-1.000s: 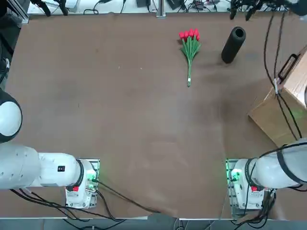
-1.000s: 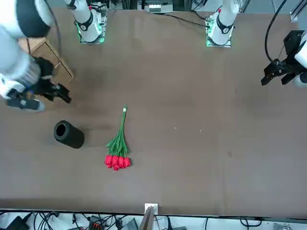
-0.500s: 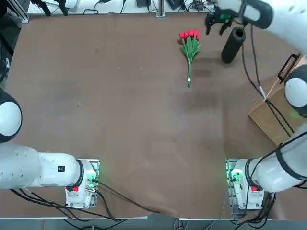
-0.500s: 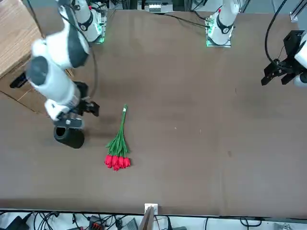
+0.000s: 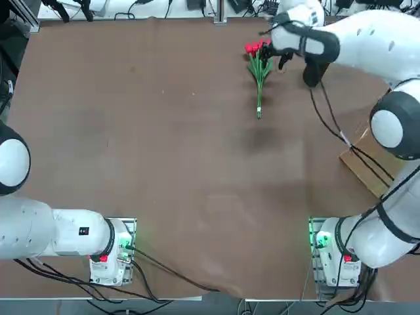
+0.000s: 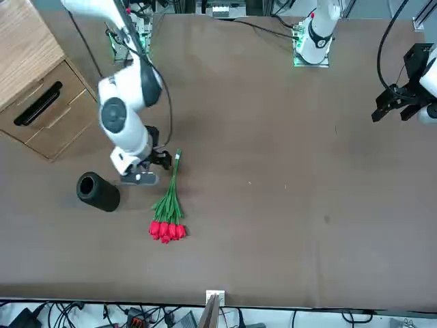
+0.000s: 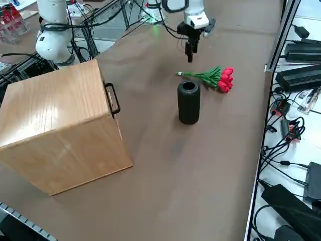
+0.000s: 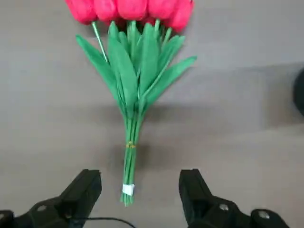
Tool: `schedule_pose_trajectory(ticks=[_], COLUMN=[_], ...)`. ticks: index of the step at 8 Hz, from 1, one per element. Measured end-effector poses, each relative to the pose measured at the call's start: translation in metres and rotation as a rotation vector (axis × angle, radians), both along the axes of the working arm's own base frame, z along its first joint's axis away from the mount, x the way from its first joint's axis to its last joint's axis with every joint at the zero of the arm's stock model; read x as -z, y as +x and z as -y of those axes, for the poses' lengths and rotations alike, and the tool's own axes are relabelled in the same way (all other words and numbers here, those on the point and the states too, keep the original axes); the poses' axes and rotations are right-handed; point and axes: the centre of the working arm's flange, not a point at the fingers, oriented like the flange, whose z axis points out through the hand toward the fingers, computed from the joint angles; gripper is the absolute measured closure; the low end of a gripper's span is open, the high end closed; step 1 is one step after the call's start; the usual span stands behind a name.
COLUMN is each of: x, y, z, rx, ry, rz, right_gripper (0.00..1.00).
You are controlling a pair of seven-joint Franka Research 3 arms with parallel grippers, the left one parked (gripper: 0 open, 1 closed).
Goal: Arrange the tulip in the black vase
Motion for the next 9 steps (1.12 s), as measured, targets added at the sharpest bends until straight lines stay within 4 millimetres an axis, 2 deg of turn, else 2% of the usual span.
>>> schedule_pose_trajectory(ticks=[3,5,9], x=[0.054,0.07,0.101], y=[-0.012,-0.008,-0.002], z=[-0.011,-0.017,-0.013], rx=[0.026,0.067,0.089], ry=[0.004,0.023,0.005], rz=[0.008,0.043,0.047], right_gripper=[0.0,0.0,0.0])
